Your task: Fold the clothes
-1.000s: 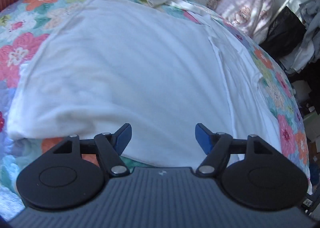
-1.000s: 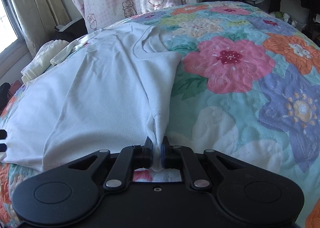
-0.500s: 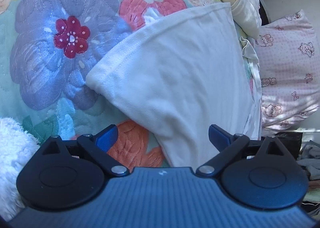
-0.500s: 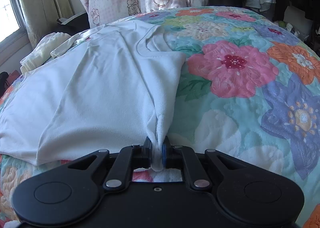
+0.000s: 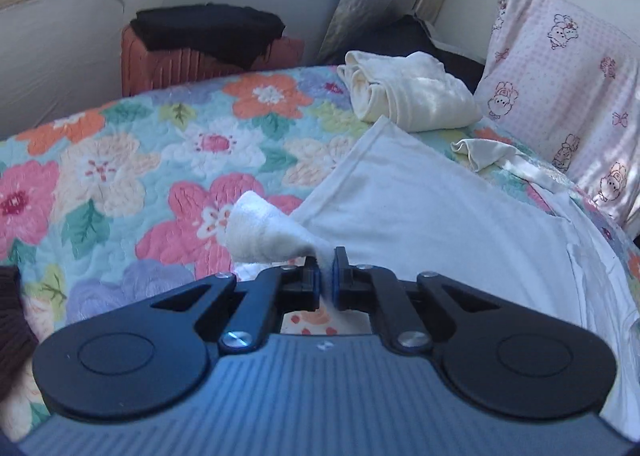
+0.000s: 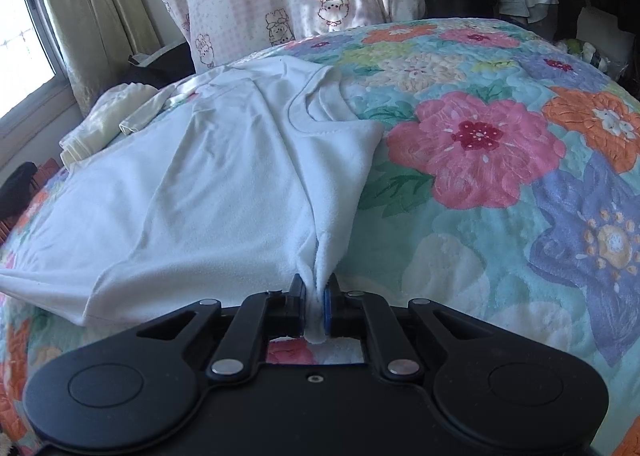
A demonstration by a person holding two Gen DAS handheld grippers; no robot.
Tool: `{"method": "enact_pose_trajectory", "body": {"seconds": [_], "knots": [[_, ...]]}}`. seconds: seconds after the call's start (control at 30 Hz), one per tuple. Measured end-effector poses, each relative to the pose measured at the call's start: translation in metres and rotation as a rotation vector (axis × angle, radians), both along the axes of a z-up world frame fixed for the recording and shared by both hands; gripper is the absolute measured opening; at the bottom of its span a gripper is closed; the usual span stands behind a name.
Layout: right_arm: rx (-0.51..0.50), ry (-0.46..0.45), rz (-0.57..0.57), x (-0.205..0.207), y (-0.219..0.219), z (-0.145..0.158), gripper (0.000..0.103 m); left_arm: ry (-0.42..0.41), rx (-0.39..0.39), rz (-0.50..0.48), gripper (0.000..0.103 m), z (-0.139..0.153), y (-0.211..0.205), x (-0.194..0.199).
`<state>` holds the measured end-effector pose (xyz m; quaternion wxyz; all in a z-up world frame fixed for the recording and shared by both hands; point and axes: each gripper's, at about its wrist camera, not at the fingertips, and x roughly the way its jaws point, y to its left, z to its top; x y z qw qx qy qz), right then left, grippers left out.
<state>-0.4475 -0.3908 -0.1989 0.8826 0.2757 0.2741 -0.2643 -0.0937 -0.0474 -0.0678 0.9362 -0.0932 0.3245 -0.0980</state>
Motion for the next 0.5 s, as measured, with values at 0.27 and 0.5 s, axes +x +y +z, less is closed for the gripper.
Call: {"method": "enact_pose_trajectory", "body": {"seconds": [0.27,0.5], "knots": [[0.023,0.051,-0.017,-0.002,-0.001,-0.001,0.005,0.234,-0.022,0.042,0.005,-0.038,0.028,0.000],[-0.099,0.110,0.033,0.000,0.014,0.017,0.005,0.256,0.044,0.064,0.010,-0.046,0.026,-0.004]]}}
